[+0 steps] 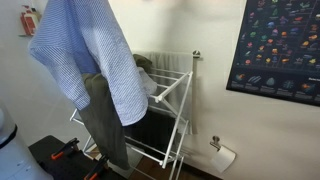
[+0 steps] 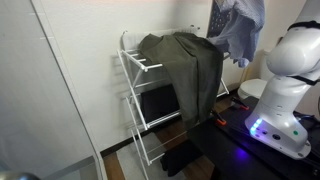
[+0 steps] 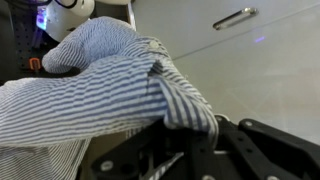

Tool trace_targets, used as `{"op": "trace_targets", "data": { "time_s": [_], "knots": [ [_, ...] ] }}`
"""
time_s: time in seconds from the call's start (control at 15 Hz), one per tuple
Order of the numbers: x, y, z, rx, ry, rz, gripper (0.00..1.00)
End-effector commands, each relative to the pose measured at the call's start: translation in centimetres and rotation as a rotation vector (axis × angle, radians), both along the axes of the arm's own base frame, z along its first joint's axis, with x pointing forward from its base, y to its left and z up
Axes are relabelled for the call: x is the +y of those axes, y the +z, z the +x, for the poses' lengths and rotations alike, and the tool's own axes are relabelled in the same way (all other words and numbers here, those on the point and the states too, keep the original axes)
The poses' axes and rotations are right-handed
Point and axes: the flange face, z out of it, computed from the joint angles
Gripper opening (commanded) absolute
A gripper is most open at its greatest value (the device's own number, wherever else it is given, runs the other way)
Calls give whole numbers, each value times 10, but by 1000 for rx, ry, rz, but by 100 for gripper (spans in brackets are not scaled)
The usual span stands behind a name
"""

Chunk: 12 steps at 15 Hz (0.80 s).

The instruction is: Pick up the blue cloth and put it on top of the metal support.

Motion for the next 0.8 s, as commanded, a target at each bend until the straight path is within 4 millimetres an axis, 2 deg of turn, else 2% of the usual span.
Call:
{"op": "trace_targets", "data": {
  "time_s": [0.0, 0.47, 0.6, 0.73],
  "knots": [
    [40, -45, -6, 95, 158, 88, 5],
    [106, -137, -23, 298, 366, 348, 5],
    [117, -155, -29, 352, 398, 406, 4],
    [117, -168, -34, 374, 368, 390, 4]
  ]
}}
